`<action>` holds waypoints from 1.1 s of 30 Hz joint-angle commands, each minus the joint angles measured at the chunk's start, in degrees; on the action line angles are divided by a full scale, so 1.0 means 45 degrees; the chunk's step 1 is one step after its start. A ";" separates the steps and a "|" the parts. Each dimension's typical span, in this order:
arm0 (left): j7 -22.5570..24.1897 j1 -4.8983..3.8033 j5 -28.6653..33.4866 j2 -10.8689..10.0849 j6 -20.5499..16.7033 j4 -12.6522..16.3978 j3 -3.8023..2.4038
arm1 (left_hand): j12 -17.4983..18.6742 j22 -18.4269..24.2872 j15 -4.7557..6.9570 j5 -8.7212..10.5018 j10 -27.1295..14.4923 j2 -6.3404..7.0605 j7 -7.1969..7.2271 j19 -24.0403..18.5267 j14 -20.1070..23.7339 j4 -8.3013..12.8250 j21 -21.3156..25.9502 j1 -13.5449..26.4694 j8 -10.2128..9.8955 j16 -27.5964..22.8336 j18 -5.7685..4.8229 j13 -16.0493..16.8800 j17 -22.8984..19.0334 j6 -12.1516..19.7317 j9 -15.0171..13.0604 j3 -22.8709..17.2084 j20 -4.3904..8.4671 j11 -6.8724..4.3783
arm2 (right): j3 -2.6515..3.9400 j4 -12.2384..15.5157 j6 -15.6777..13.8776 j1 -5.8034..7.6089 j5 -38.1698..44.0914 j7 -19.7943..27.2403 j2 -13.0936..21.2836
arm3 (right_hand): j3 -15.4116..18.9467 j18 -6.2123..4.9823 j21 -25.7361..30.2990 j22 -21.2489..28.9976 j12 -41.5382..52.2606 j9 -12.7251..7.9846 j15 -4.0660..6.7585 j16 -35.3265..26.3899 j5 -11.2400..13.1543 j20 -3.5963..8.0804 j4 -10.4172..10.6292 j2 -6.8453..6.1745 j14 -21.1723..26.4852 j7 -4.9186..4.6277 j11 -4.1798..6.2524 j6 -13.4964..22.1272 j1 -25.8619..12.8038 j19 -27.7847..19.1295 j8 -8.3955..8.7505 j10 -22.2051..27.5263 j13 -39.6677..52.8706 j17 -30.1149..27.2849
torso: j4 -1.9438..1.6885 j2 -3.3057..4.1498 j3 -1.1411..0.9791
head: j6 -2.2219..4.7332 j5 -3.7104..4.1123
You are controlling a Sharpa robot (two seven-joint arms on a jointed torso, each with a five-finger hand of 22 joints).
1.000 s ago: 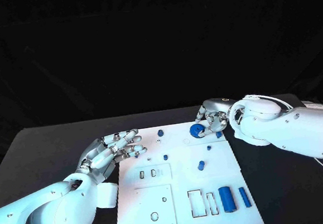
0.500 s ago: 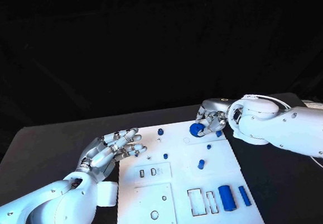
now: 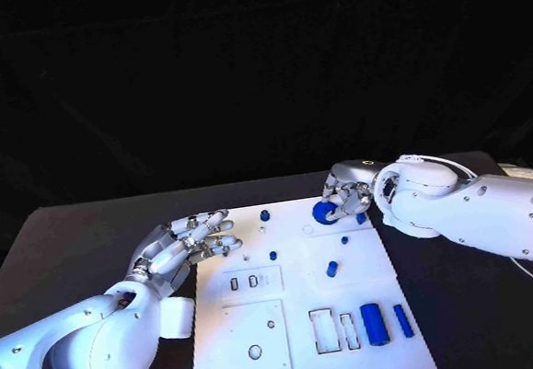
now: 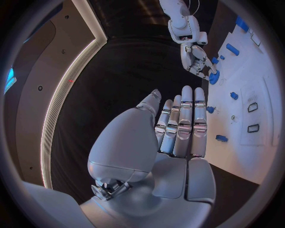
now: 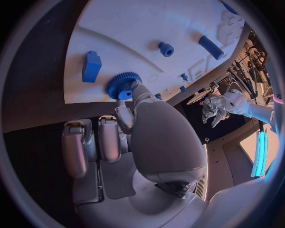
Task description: Assemble the parts on the task board
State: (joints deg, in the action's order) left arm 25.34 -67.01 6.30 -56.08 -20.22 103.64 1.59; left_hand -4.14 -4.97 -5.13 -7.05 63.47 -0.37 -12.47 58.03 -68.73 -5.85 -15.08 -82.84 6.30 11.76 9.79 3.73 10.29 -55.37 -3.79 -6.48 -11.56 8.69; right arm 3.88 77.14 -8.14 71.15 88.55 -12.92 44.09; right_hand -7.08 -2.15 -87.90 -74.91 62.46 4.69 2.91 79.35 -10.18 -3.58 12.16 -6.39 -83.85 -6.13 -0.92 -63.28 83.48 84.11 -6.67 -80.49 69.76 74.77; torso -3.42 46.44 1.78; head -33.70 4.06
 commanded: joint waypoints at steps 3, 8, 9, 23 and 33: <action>0.0043 -0.0013 0.0014 0.0008 0.0283 0.0026 -0.0010 | 0.0048 0.0017 -0.0051 0.0036 -0.0033 0.0020 -0.0032 0.0006 0.0048 0.0068 0.0066 -0.0080 -0.0055 -0.0069 0.0154 0.0012 0.0014 0.0013 0.0022 0.0018 -0.0011 0.0035 | -0.0088 0.0164 -0.0327 -0.0204 0.1324 0.0129 -0.0020 | -0.0250 0.0231 -0.0089 -0.2328 0.0670 0.0076 0.0125 0.0109 0.0036 0.0135 -0.0134 0.0273 -0.0773 0.0187 0.0117 -0.0478 0.0322 0.0704 -0.0058 -0.0374 0.0513 0.0078 | 0.0006 0.0000 -0.0003 | -0.0004 -0.0010; 0.0044 -0.0013 0.0014 0.0018 0.0302 0.0018 -0.0010 | 0.0049 0.0026 -0.0054 0.0036 -0.0016 0.0011 -0.0036 0.0011 0.0045 0.0077 0.0073 -0.0070 -0.0065 -0.0079 0.0155 0.0016 0.0030 0.0016 0.0017 -0.0002 -0.0015 0.0038 | -0.0087 0.0547 -0.1640 -0.0248 0.1570 0.0422 0.0021 | -0.0511 0.0255 -0.0129 -0.2430 0.2034 0.0073 0.0165 0.0268 -0.0021 0.0185 -0.0262 0.0213 -0.0821 0.0242 0.0162 -0.0692 0.0138 0.0763 0.0011 -0.0850 0.1581 0.0315 | -0.0005 -0.0001 -0.0005 | 0.0036 -0.0010; 0.0043 -0.0013 0.0014 0.0020 0.0305 0.0014 -0.0010 | 0.0049 0.0026 -0.0054 0.0036 -0.0016 0.0011 -0.0036 0.0011 0.0045 0.0077 0.0073 -0.0070 -0.0065 -0.0079 0.0155 0.0016 0.0030 0.0016 0.0017 -0.0002 -0.0015 0.0038 | -0.0086 0.0634 -0.1826 -0.0251 0.1571 0.0466 0.0035 | -0.0548 0.0256 -0.0132 -0.2438 0.2223 0.0072 0.0169 0.0314 -0.0052 0.0189 -0.0283 0.0198 -0.0833 0.0248 0.0164 -0.0713 0.0107 0.0767 0.0027 -0.0909 0.1728 0.0383 | -0.0005 -0.0001 -0.0005 | 0.0036 -0.0010; 0.0000 -0.0013 0.0014 0.0038 0.0354 -0.0018 -0.0010 | 0.0049 0.0026 -0.0054 0.0036 -0.0016 0.0011 -0.0036 0.0011 0.0045 0.0077 0.0073 -0.0070 -0.0065 -0.0079 0.0155 0.0016 0.0030 0.0016 0.0017 -0.0002 -0.0015 0.0038 | -0.0125 0.1974 -0.2937 -0.0230 0.2303 0.0366 -0.0436 | -0.0937 0.0259 -0.0138 -0.2450 0.2668 0.0040 0.0154 0.0479 -0.0270 0.0186 -0.0459 0.0189 -0.0870 0.0225 0.0144 -0.0763 -0.0096 0.0771 0.0223 -0.1006 0.2155 0.0630 | -0.0011 0.0009 0.0008 | 0.0066 -0.0105; 0.0000 -0.0013 0.0014 0.0047 0.0369 -0.0005 -0.0010 | 0.0052 0.0030 -0.0056 0.0036 -0.0015 0.0013 -0.0037 0.0011 0.0048 0.0082 0.0077 -0.0067 -0.0069 -0.0085 0.0154 0.0016 0.0034 0.0018 0.0016 -0.0007 -0.0016 0.0039 | -0.0422 0.1524 -0.2541 -0.0384 0.2779 0.0191 -0.1524 | -0.1031 0.0250 -0.0125 -0.2416 0.2612 0.0039 0.0154 0.0442 -0.0249 0.0184 -0.0479 0.0233 -0.0856 0.0227 0.0143 -0.0790 -0.0156 0.0750 0.0253 -0.0981 0.2140 0.0582 | -0.0033 0.0010 0.0009 | 0.0005 -0.0165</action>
State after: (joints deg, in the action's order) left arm 25.12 -67.01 6.31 -55.99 -19.85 103.50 1.59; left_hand -4.15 -4.90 -5.13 -7.05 63.47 -0.37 -12.47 58.03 -68.72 -5.85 -15.08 -82.85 6.30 11.76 9.79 3.74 10.36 -55.37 -3.79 -6.48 -11.56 8.69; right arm 1.97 84.24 -20.04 69.52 98.65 -11.56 37.38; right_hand -11.33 -2.15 -88.27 -74.94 74.44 4.66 3.31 81.27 -11.28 -3.18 9.96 -5.77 -83.81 -6.29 -0.42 -63.74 82.86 84.11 -5.17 -84.04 75.08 74.93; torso -3.53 46.47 1.86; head -33.59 3.43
